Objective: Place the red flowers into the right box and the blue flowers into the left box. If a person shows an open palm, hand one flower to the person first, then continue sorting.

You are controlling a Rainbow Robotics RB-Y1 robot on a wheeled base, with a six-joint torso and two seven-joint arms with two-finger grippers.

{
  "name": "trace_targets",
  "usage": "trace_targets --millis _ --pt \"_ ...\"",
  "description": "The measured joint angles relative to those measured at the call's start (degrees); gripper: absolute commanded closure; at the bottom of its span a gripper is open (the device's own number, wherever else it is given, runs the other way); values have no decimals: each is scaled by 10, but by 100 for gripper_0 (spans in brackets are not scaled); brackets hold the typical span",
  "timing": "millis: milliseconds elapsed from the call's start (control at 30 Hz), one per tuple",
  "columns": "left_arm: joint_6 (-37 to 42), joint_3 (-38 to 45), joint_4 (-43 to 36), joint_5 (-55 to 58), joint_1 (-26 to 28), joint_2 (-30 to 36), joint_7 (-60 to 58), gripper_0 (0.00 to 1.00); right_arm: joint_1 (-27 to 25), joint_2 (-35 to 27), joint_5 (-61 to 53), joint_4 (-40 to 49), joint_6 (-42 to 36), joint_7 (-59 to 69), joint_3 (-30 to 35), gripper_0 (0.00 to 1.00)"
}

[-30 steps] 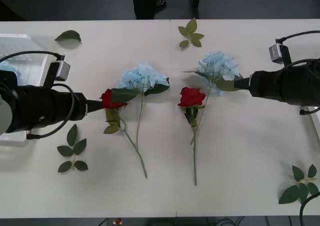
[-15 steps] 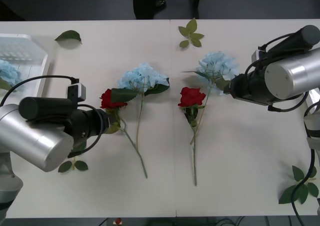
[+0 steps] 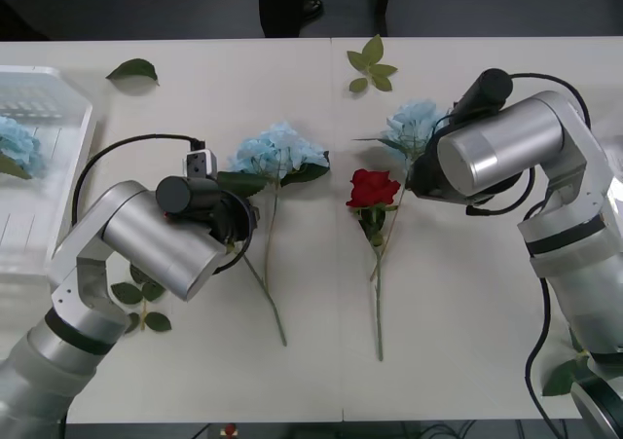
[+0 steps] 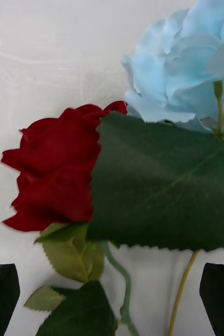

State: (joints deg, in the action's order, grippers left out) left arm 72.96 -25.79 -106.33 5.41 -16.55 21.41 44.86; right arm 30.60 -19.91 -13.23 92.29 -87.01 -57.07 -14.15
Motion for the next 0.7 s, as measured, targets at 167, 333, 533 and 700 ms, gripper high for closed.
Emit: trace_targets --millis 167,333,533,700 --pt "-38 -4 77 -24 -34 -16 1 0 0 17 16 -8 0 1 -12 0" --pt "-80 -27 138 -36 -59 -17 6 0 0 31 42 -16 1 7 -27 0" --pt "-101 -37 172 -46 -61 -18 11 0 0 38 48 -43 27 35 -41 0" --pt "-137 -37 190 -63 -61 -18 30 37 0 45 61 -56 36 35 -41 50"
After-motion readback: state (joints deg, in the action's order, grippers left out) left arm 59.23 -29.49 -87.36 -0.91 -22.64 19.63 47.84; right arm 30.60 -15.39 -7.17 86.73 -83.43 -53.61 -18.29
